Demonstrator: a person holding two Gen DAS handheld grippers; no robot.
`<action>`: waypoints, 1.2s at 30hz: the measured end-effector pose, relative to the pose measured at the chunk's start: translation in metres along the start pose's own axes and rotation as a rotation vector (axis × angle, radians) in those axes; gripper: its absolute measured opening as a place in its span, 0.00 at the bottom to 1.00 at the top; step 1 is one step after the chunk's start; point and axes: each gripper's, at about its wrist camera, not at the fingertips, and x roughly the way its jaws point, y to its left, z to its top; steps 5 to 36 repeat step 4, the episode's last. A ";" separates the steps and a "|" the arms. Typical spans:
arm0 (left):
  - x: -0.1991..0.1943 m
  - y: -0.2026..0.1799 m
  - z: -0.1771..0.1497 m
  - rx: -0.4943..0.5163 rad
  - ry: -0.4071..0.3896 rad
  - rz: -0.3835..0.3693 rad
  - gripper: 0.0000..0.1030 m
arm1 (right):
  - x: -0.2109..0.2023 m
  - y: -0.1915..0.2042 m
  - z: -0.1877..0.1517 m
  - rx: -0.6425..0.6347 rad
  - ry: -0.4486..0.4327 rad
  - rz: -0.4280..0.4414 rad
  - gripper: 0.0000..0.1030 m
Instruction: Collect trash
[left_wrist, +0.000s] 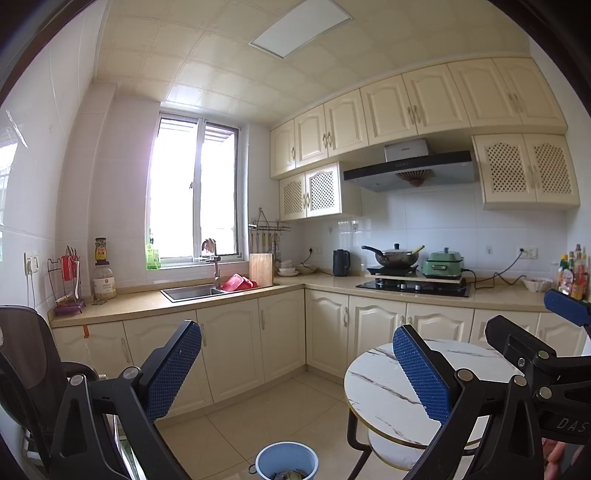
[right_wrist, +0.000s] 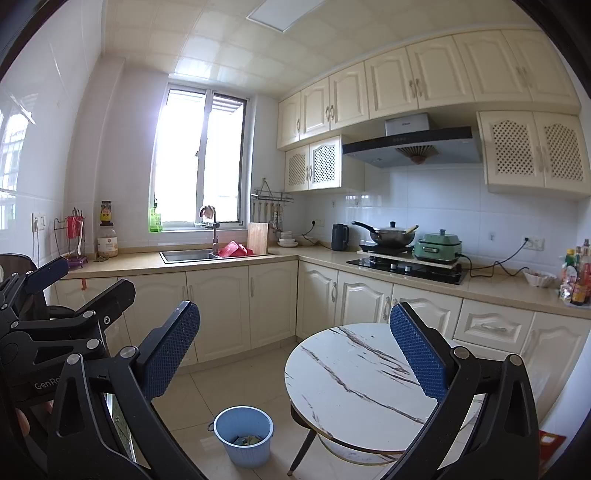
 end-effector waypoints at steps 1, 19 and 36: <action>0.001 0.000 0.002 0.000 0.000 -0.001 0.99 | 0.000 0.000 0.000 0.000 0.000 0.000 1.00; 0.002 0.002 0.000 0.001 0.002 -0.001 0.99 | 0.000 0.000 0.000 0.000 0.001 -0.001 1.00; 0.002 0.002 0.000 0.001 0.002 -0.001 0.99 | 0.000 0.000 0.000 0.000 0.001 -0.001 1.00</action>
